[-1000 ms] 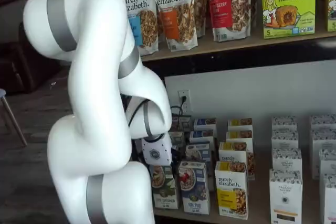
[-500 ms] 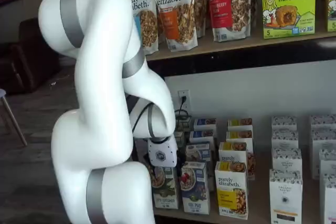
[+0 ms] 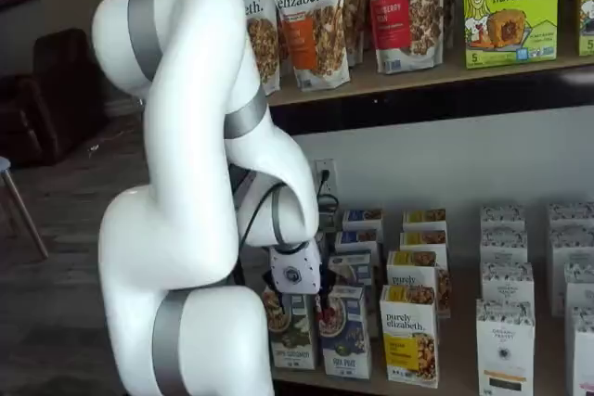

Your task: Pick up the blue and white box that is on the bottom shelf, the second box from the left

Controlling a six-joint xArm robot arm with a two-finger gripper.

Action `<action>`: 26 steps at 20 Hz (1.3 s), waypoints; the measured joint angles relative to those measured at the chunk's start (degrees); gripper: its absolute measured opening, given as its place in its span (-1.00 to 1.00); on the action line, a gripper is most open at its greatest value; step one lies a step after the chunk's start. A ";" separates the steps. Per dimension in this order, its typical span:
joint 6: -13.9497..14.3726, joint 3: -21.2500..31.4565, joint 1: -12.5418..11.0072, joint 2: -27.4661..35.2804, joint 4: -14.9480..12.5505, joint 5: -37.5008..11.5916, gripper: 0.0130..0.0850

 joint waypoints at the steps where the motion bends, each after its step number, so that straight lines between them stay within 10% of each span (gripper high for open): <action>1: 0.50 -0.48 -0.21 0.74 -0.73 -0.50 1.00; 14: 16.01 -7.38 -4.42 9.68 -20.53 -4.93 1.00; 26: 17.70 -14.44 -5.88 16.98 -23.69 -6.34 1.00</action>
